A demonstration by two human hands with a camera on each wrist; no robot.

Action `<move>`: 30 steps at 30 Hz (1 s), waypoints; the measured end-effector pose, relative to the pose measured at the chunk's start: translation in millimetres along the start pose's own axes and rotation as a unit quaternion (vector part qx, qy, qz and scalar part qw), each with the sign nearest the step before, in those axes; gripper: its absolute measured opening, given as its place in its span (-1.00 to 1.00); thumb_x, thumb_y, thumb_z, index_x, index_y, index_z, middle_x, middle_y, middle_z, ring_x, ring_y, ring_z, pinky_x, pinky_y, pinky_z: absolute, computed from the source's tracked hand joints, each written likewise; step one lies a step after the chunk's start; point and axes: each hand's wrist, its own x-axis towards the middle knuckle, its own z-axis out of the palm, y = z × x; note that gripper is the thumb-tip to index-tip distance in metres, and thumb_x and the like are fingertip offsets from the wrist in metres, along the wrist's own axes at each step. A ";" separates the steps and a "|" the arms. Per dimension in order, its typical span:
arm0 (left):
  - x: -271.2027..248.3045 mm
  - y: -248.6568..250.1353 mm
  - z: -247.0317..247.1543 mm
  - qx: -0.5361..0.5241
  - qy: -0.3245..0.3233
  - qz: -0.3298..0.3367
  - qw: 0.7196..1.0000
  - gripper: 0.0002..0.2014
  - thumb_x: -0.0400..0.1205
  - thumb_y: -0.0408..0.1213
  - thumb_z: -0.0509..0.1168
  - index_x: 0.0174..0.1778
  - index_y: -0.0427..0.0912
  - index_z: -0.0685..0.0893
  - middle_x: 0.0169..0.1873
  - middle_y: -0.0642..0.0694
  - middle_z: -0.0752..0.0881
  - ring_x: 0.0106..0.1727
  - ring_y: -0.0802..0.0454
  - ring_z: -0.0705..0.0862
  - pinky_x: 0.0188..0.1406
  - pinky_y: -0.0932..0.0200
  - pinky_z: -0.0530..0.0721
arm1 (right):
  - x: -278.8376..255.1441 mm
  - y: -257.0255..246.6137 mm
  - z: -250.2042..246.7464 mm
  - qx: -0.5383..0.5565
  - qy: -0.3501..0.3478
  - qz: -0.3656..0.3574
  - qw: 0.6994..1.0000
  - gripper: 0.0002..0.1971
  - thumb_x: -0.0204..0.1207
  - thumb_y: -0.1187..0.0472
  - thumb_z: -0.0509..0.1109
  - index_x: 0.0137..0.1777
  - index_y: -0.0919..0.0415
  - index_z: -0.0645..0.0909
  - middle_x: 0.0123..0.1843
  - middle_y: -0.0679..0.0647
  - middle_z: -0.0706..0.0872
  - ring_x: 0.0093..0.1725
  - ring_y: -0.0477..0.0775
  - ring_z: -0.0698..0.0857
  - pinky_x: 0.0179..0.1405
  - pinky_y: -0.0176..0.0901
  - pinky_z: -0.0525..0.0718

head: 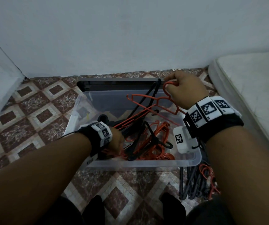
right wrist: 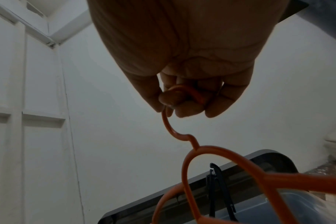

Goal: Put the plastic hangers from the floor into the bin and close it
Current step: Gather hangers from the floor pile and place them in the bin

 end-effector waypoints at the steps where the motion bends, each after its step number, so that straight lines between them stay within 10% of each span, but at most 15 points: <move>1: -9.3 -3.2 -12.4 -0.005 0.079 0.007 0.997 -0.80 0.60 -0.11 0.32 0.02 -0.11 0.75 -0.05 -0.10 0.77 -0.04 -0.09 0.69 0.08 0.04 0.69 | 0.6 0.4 0.2 0.005 0.003 0.000 1.000 -0.82 0.60 0.14 0.32 0.10 -0.04 0.71 -0.13 -0.11 0.73 -0.18 -0.08 0.69 -0.25 -0.28 0.54; 5: -48.1 -15.9 -59.3 0.005 0.329 0.015 0.944 -0.81 0.62 -0.04 0.31 -0.05 -0.04 0.75 -0.09 -0.08 0.77 -0.03 -0.13 0.70 -0.10 0.14 0.59 | 3.4 0.7 2.3 0.011 0.012 0.000 1.000 -0.84 0.62 0.15 0.28 -0.06 -0.09 0.69 -0.32 -0.29 0.64 -0.34 -0.29 0.59 -0.44 -0.39 0.40; 9: -88.8 -21.5 -84.5 -0.021 0.492 0.025 0.870 -0.76 0.57 0.10 0.32 -0.20 0.03 0.73 -0.36 0.07 0.71 -0.26 -0.03 0.69 -0.30 0.17 0.58 | 5.0 -0.1 3.2 0.023 0.024 -0.004 0.999 -0.79 0.61 0.18 0.25 -0.04 -0.04 0.72 -0.31 -0.18 0.69 -0.32 -0.06 0.69 -0.40 -0.29 0.53; 15: -121.4 -22.8 -101.5 -0.112 0.699 -0.027 0.706 -0.68 0.62 0.12 0.24 -0.16 -0.03 0.75 -0.38 0.11 0.66 -0.30 0.09 0.61 -0.26 0.21 0.48 | 5.8 3.5 3.6 0.071 0.054 0.004 0.996 -0.74 0.59 0.24 0.20 -0.07 -0.04 0.72 -0.33 -0.02 0.76 -0.41 0.05 0.71 -0.40 -0.10 0.68; 19: -111.9 -17.8 -100.6 -0.181 0.655 -0.048 0.732 -0.74 0.68 -0.01 0.22 0.02 0.01 0.79 -0.39 0.13 0.65 -0.32 0.12 0.63 -0.29 0.24 0.43 | 8.3 5.2 4.6 0.088 0.044 0.024 0.995 -0.70 0.59 0.29 0.18 0.00 0.03 0.74 -0.30 -0.07 0.77 -0.47 -0.23 0.63 -0.36 -0.20 0.63; 23: -91.0 1.2 -91.8 -0.280 0.579 0.010 0.765 -0.83 0.69 -0.17 0.25 -0.05 0.00 0.77 -0.42 0.08 0.75 -0.43 0.26 0.71 -0.36 0.36 0.61 | 7.3 -0.7 8.5 0.192 -0.022 0.053 0.980 -0.68 0.62 0.41 0.12 0.03 0.16 0.72 -0.27 0.09 0.78 -0.39 0.04 0.71 -0.32 -0.14 0.69; 30: -77.3 43.8 -90.0 -0.537 0.407 0.130 0.727 -0.88 0.72 -0.37 0.24 0.04 -0.28 0.68 -0.31 -0.24 0.75 -0.39 -0.05 0.77 -0.36 0.09 0.80 | -4.9 -20.8 16.3 0.307 -0.160 0.058 0.936 -0.81 0.72 0.32 0.22 0.16 0.28 0.65 -0.21 0.19 0.78 -0.34 0.16 0.74 -0.18 -0.01 0.69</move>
